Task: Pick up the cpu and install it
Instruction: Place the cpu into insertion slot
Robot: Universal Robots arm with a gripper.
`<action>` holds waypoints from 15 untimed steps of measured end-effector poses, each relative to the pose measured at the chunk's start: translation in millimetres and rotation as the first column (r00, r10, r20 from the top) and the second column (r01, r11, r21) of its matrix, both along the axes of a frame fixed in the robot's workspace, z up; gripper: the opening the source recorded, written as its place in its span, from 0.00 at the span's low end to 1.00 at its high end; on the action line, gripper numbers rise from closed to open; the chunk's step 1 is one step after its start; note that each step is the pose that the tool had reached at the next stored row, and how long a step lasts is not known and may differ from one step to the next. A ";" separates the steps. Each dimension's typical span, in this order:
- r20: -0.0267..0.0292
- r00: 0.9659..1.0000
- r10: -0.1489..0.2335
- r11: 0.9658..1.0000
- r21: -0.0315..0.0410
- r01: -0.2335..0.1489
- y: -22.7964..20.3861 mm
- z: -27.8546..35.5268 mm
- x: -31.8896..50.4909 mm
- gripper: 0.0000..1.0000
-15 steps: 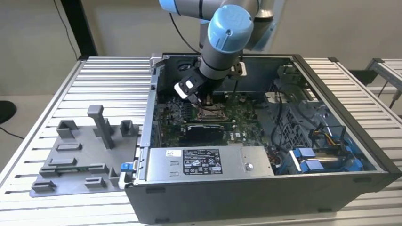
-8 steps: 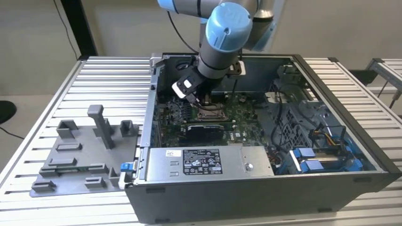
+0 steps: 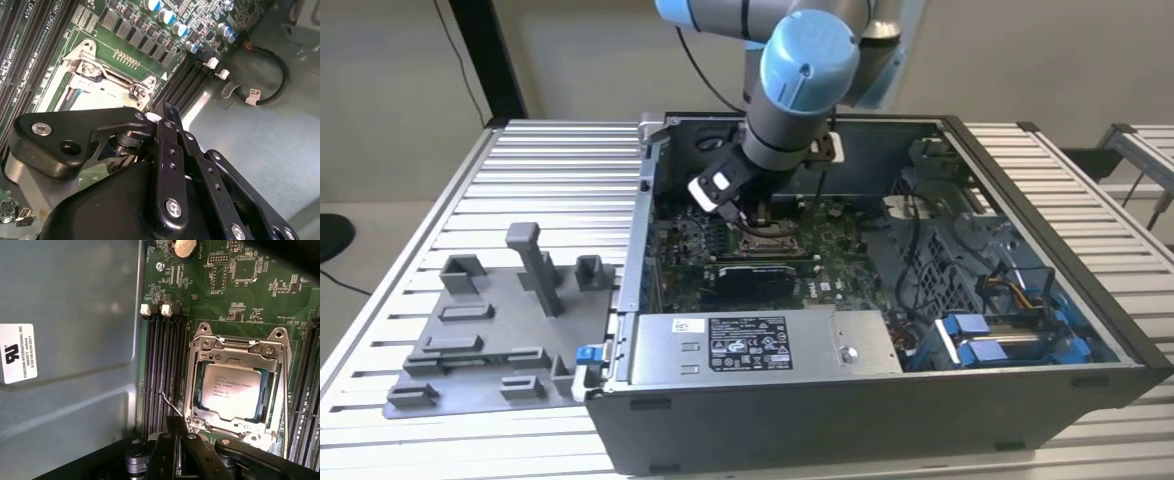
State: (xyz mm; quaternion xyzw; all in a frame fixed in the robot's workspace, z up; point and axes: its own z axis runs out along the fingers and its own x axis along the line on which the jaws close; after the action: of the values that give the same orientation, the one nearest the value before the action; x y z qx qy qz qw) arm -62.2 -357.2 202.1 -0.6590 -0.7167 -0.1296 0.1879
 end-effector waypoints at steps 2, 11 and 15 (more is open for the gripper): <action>0.000 1.000 0.000 1.000 0.000 0.000 0.0 -1.0 1.0 0.00; 0.000 1.000 0.000 1.000 0.000 0.000 1.1 -4.3 7.8 0.00; 0.000 1.000 0.000 1.000 0.000 0.000 1.3 -6.0 11.6 0.00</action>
State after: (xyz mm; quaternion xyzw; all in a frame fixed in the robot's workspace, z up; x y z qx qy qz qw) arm -50.5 -355.8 196.1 -0.6590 -0.7167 -0.1295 0.1879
